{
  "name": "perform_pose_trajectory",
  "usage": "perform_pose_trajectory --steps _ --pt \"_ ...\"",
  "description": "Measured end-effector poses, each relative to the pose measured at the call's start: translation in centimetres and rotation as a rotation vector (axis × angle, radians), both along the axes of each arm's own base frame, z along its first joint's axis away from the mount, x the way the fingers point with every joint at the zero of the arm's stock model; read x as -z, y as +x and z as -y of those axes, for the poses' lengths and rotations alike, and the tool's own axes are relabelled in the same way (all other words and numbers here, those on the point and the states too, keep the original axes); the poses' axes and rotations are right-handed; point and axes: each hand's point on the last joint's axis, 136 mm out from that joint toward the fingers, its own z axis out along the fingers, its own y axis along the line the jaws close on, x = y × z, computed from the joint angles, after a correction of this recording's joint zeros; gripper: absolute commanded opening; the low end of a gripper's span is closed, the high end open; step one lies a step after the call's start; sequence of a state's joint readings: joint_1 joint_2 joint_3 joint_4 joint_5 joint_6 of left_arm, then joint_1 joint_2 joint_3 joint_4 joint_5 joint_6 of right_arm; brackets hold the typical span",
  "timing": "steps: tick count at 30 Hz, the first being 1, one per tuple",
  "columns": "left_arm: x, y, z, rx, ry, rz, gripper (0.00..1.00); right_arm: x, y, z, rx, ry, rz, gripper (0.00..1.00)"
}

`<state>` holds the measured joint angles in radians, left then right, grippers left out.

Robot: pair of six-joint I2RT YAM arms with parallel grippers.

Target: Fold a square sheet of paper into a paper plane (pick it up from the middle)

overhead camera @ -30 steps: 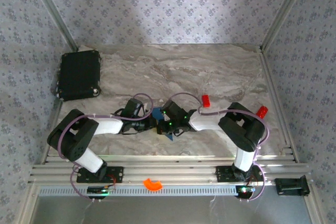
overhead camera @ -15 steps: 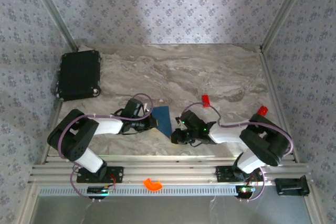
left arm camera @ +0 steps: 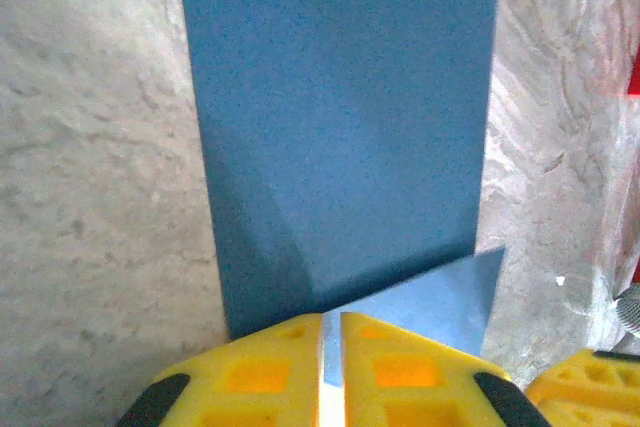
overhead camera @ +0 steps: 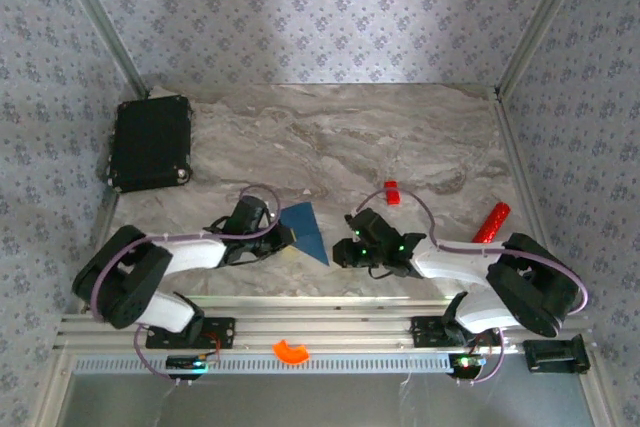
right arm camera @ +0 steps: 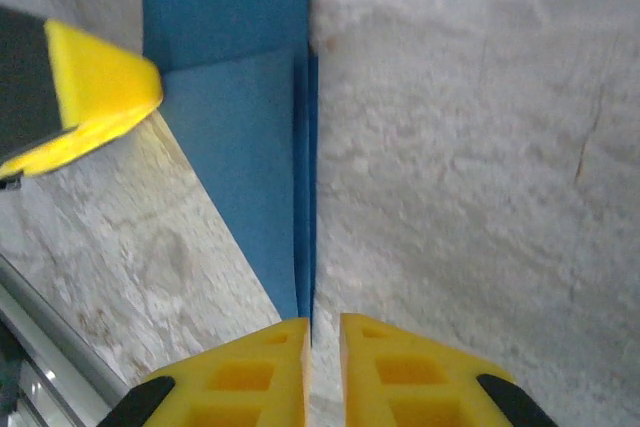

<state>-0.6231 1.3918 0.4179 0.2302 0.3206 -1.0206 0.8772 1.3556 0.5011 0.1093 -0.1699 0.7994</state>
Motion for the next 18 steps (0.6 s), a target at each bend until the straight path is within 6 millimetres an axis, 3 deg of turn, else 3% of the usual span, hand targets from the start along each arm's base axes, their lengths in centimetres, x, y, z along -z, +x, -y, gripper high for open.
perform_pose_trajectory --steps 2,6,12,18 --pt "-1.2 0.1 -0.4 -0.002 0.006 0.032 0.37 -0.3 0.6 0.0 0.016 0.009 0.009 0.22" --pt "-3.7 1.2 -1.7 -0.035 -0.001 0.083 0.51 -0.7 1.3 -0.3 0.015 0.029 0.028 0.32" --pt "-4.1 3.0 -4.9 -0.111 -0.058 0.055 0.56 -1.3 2.2 -2.4 -0.035 0.048 0.025 0.34" --pt "-2.7 1.9 -4.3 -0.049 -0.100 -0.038 0.56 -0.6 3.2 -3.3 -0.040 0.045 -0.002 0.32"
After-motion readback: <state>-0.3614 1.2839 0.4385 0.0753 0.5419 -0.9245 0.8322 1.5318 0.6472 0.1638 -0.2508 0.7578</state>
